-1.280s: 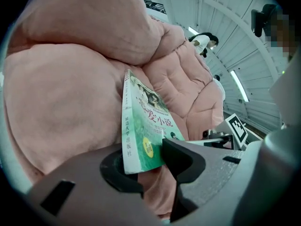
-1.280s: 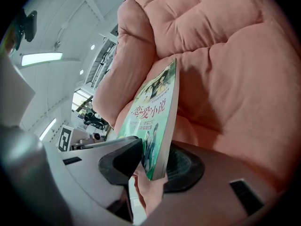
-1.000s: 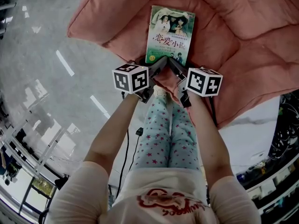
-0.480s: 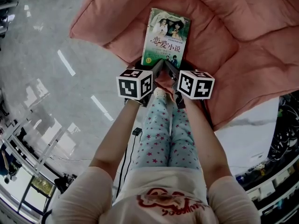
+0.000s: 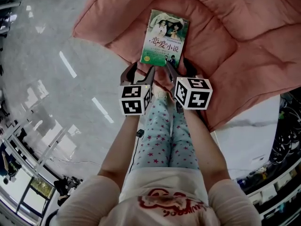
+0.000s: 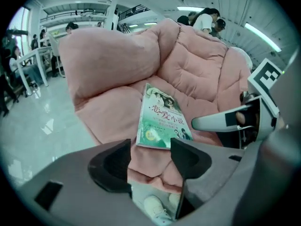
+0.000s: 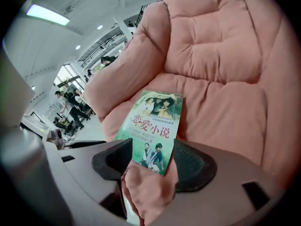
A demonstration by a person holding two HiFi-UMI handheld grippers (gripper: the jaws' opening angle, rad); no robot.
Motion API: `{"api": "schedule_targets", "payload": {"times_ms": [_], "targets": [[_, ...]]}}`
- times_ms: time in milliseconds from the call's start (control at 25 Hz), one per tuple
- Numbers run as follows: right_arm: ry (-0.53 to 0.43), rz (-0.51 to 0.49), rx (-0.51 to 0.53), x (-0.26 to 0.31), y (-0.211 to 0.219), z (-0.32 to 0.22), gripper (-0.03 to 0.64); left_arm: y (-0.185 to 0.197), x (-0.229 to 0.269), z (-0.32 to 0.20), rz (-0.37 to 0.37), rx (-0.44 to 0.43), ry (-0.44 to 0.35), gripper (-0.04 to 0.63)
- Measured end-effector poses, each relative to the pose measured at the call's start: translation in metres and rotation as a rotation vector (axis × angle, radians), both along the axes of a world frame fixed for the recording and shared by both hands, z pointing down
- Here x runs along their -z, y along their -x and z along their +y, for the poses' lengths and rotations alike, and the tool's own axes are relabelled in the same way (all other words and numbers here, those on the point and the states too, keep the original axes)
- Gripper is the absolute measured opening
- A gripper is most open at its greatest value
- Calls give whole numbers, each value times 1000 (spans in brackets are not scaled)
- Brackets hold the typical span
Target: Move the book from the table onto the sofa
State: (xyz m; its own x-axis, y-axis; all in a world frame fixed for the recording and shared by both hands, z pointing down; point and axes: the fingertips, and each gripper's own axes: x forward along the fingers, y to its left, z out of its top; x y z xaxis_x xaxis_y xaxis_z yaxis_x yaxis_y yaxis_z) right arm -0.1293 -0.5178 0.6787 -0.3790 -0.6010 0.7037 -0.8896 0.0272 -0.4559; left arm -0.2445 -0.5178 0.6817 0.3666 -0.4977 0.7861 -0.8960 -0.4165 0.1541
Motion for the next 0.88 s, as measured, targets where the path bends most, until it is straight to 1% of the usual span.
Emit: {"api": "schedule_targets", "payload": {"times_ms": [80,120,200,240,280,320,400,440,480,520,560,640,680,760,880], "targets": [[-33,20,-10,15,-4,3,252,3,12,1,-12,32,-35,250],[-52,25,-12,24,-6,5,252,0,20,2,-4,33,-54,250],[-101,33,-4,46,-9,10,244,-12,44,4,41,14,-96,249],[-128,39,-1,59,-10,12,227,-20,59,5,73,2,-119,247],[-156,48,-1,72,-12,14,195,-28,76,6,107,-9,-142,239],[-183,58,-3,86,-15,16,145,-37,93,7,138,-22,-166,230],[-240,73,-6,115,-19,18,120,-53,127,10,191,-50,-208,222],[-267,79,-6,131,-20,20,97,-60,145,12,213,-64,-226,211],[-292,87,-4,148,-21,24,68,-66,162,16,234,-74,-244,177],[-315,93,1,165,-22,29,57,-72,180,21,252,-80,-262,132],[-338,95,7,183,-24,34,52,-77,197,26,267,-84,-282,103],[-388,91,18,218,-29,41,34,-88,228,33,286,-88,-324,74],[-414,88,23,234,-31,44,25,-93,241,36,293,-92,-341,38],[-458,84,38,264,-35,51,11,-102,265,45,306,-102,-359,8],[-513,69,80,303,-37,66,2,-115,298,66,336,-116,-366,5]]}}
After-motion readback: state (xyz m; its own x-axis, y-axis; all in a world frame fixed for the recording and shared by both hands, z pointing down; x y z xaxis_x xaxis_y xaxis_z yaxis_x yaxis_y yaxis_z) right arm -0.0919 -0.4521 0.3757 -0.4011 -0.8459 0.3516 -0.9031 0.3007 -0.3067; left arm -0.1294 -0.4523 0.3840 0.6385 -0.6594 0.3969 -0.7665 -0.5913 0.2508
